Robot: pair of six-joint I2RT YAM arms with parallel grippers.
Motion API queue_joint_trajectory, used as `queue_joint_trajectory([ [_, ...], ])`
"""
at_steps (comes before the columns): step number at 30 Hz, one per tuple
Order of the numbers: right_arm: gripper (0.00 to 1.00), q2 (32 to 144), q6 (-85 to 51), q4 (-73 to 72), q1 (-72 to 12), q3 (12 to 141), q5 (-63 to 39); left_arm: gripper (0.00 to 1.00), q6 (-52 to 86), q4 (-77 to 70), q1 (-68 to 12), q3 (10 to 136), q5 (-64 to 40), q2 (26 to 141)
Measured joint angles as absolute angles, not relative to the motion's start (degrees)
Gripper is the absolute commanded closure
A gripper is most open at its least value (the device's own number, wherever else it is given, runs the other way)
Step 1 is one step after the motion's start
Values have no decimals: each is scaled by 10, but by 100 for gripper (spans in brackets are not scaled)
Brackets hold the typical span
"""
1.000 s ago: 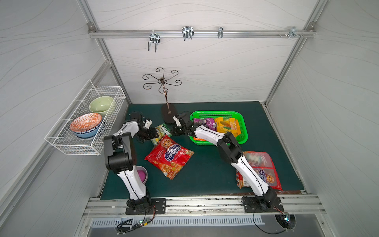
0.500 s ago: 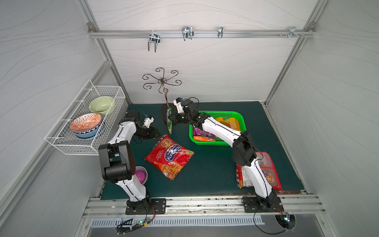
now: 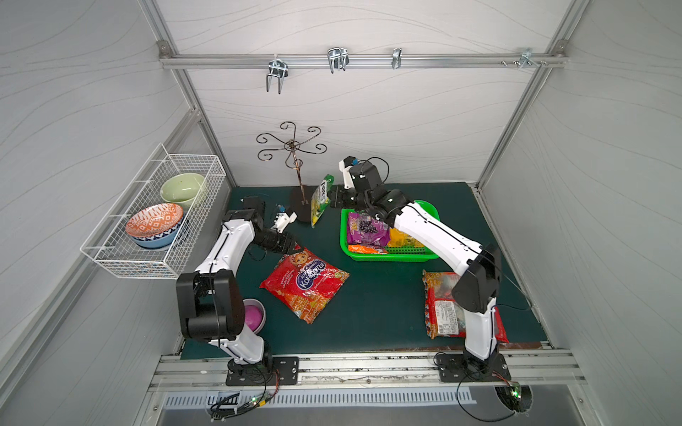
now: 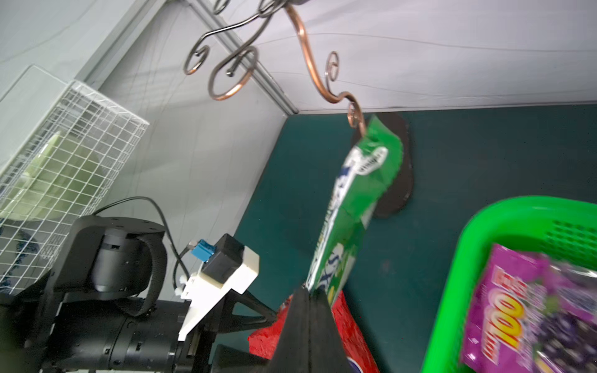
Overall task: Put the candies in the basket
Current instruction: Pick up the candy at the center of the board, then place the candy in the basket.
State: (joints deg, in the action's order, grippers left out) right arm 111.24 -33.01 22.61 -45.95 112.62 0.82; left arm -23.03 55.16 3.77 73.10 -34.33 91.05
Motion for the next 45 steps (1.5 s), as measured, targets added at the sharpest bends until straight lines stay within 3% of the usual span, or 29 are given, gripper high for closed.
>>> queue_joint_trajectory([
  [13,100,859,-376,328,-342,954,116,35,-245,558,7,731,-341,906],
  [19,100,785,-403,349,-330,836,177,35,-247,556,7,731,-332,906],
  [25,100,776,-432,346,-330,725,218,35,-247,555,6,729,-317,906],
  [36,100,768,-546,365,-344,689,279,36,-247,555,6,724,-308,906],
  [45,100,763,-698,391,-453,680,414,36,-247,555,6,724,-309,906],
])
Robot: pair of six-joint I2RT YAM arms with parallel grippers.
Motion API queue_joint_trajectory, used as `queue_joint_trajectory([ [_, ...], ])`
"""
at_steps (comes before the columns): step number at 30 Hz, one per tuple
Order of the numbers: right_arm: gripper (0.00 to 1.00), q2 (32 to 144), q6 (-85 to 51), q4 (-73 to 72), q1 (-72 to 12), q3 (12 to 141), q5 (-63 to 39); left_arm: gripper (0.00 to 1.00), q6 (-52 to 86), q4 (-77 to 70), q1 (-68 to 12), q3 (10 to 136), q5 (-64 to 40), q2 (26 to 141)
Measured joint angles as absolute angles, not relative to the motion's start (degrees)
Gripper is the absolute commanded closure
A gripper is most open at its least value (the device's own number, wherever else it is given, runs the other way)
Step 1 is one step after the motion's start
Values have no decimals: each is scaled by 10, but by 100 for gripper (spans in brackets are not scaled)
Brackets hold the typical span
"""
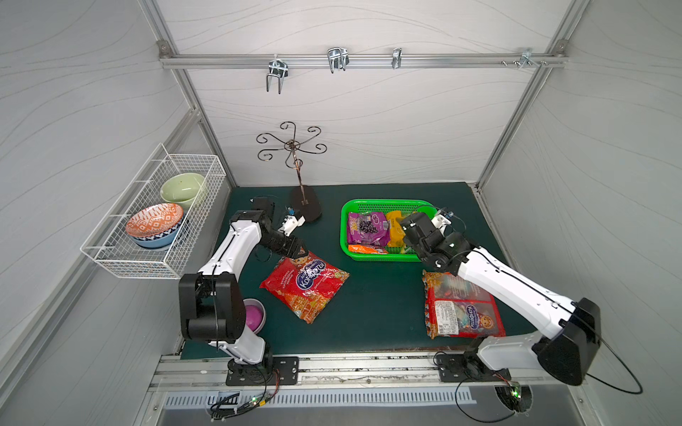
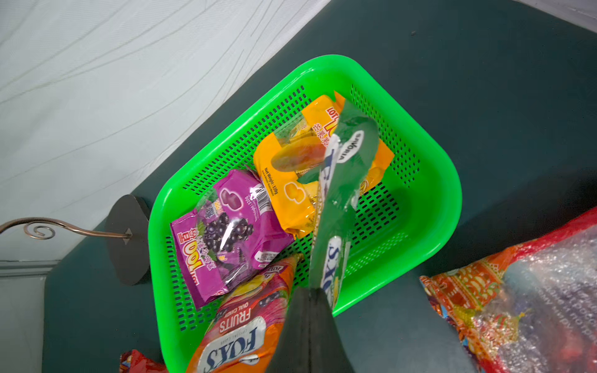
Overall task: Put the candies in the basket
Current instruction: Place the candy in the basket.
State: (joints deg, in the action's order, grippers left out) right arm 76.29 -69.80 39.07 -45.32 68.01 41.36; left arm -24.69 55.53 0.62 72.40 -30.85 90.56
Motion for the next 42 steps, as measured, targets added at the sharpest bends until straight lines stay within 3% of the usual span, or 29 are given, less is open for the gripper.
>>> queue_joint_trajectory([
  [14,100,903,-896,470,-467,746,448,36,-247,554,6,712,-309,906],
  [28,100,920,-910,384,-477,798,439,37,-247,554,6,712,-309,906],
  [29,96,923,-911,371,-477,797,438,37,-247,554,6,712,-309,906],
  [32,72,934,-912,353,-477,796,431,37,-247,554,6,711,-309,906],
  [37,63,938,-895,350,-476,796,427,37,-247,555,6,711,-309,906],
  [42,55,859,-839,339,-465,718,404,36,-247,555,6,711,-311,906],
])
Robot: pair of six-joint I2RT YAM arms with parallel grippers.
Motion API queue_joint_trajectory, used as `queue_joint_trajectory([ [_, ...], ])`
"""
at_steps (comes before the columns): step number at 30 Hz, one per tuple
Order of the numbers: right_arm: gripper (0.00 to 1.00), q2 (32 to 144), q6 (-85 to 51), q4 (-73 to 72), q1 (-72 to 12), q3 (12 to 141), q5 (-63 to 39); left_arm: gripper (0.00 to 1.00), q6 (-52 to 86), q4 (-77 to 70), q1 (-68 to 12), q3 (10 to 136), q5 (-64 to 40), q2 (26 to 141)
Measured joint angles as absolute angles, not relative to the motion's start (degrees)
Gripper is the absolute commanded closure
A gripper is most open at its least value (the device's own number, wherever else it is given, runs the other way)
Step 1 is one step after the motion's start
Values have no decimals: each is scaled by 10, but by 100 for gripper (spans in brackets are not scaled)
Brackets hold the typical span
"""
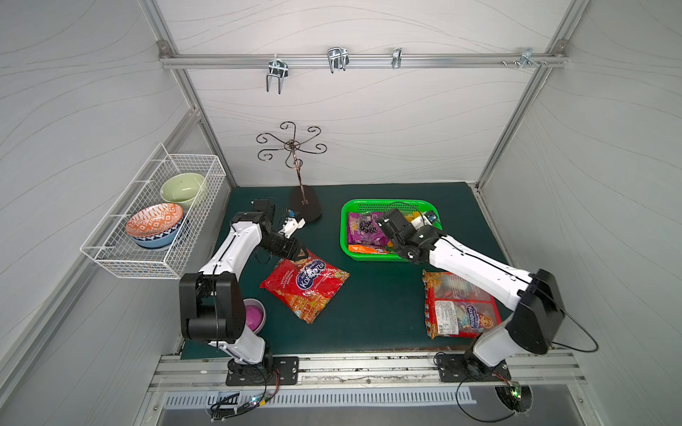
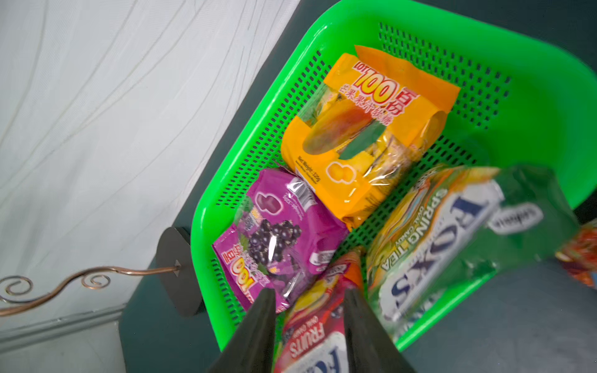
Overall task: Put the candies in the basket
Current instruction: Place the candy in the basket.
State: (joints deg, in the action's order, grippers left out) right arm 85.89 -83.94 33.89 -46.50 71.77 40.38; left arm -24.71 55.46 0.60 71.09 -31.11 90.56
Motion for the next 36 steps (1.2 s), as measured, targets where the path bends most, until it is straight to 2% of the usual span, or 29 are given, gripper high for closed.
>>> queue_joint_trajectory([
  [3,48,767,-729,322,-430,655,363,36,-247,556,-2,711,-316,906],
  [6,47,714,-575,309,-357,642,285,36,-249,561,-25,720,-318,913],
  [12,44,773,-309,382,-237,703,119,35,-255,571,-55,745,-317,939],
  [17,43,791,-207,494,-202,735,36,33,-267,575,-53,746,-304,939],
  [21,40,778,-216,538,-160,731,-3,32,-274,575,-53,737,-288,933],
  [26,39,757,-326,540,-88,679,-109,32,-279,574,-53,710,-264,922],
  [28,43,755,-396,515,-85,651,-153,32,-281,574,-53,705,-255,922],
  [32,43,757,-540,448,-87,590,-224,32,-284,575,-53,704,-239,922],
  [36,43,784,-611,436,-99,606,-232,32,-286,571,-53,698,-229,918],
])
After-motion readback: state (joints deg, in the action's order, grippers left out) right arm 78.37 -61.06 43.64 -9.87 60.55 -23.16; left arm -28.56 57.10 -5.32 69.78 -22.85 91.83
